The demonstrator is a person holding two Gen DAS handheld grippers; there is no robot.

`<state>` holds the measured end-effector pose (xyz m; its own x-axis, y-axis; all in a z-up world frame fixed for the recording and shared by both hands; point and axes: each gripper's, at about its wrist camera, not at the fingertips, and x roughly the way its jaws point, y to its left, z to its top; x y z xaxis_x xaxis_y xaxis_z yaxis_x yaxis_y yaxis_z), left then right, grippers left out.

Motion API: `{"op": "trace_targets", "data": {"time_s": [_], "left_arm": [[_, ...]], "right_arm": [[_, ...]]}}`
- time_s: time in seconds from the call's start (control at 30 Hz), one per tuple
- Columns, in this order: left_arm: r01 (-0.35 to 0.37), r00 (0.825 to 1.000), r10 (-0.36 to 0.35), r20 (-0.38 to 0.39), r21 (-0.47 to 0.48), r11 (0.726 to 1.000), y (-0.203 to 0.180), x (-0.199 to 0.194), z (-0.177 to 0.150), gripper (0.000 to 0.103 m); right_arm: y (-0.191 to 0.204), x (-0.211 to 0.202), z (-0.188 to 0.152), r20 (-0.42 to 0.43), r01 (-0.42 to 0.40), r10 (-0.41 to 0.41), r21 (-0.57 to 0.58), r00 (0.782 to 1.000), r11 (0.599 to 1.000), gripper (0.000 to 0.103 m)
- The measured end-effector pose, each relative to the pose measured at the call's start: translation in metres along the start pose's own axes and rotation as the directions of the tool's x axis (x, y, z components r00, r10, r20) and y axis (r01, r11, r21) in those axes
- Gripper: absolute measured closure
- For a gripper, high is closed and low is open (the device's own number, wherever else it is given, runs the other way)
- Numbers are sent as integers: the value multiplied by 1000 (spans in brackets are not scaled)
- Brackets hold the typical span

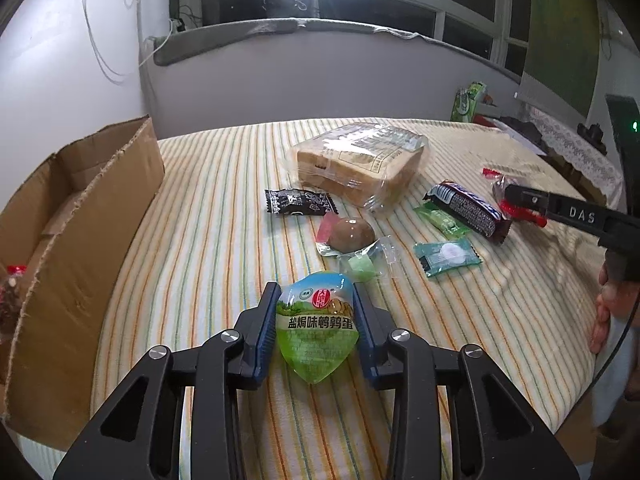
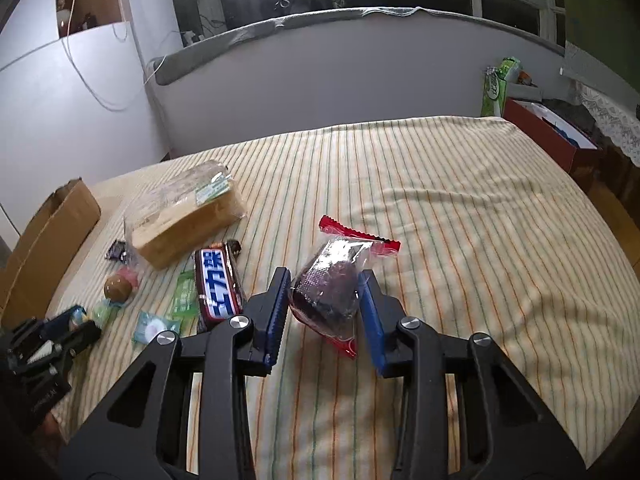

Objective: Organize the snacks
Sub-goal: 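Grasp the green egg pack with the left gripper while the right grasps the red-wrapped pastry, then carry the green egg pack and red-wrapped pastry to the box with both grippers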

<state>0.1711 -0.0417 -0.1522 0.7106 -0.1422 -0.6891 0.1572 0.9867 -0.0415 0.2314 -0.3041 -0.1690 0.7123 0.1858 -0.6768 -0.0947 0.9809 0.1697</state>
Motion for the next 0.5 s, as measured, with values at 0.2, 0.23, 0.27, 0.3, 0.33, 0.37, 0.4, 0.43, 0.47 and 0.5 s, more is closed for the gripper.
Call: {"op": "trace_targets", "data": {"time_s": [0.2, 0.23, 0.27, 0.3, 0.33, 0.37, 0.4, 0.43, 0.47, 0.5], "left_arm": [[55, 998, -55, 19, -36, 998, 8, -8, -3, 71], [67, 998, -66, 25, -46, 997, 10, -12, -4, 71], [83, 996, -81, 27, -56, 995, 12, -15, -6, 71], [90, 996, -89, 27, -62, 994, 12, -16, -7, 71], [92, 996, -90, 27, -67, 994, 13, -18, -9, 71], [90, 996, -89, 28, -66, 994, 12, -21, -11, 71], [88, 996, -87, 27, -62, 994, 11, -22, -13, 71], [84, 996, -83, 23, -57, 995, 9, -24, -15, 71], [79, 997, -78, 20, -53, 995, 7, -25, -17, 71], [74, 997, -73, 21, -49, 996, 6, -27, -19, 71]], "right_arm": [[-7, -15, -12, 21, -12, 11, 11, 1000, 1000, 67], [-9, -18, -14, 27, -16, 16, 16, 1000, 1000, 67], [-11, -20, -18, 32, -19, 18, 24, 999, 1000, 67], [-12, -24, -22, 41, -21, 20, 32, 999, 999, 67], [-13, -28, -24, 49, -23, 21, 38, 999, 999, 67], [-14, -31, -27, 58, -25, 22, 42, 998, 999, 67], [-15, -37, -32, 70, -26, 23, 52, 997, 998, 67], [-16, -40, -34, 75, -28, 24, 56, 997, 998, 67], [-16, -43, -37, 79, -28, 24, 57, 997, 998, 67], [-16, -46, -41, 84, -28, 23, 57, 996, 998, 67]]}}
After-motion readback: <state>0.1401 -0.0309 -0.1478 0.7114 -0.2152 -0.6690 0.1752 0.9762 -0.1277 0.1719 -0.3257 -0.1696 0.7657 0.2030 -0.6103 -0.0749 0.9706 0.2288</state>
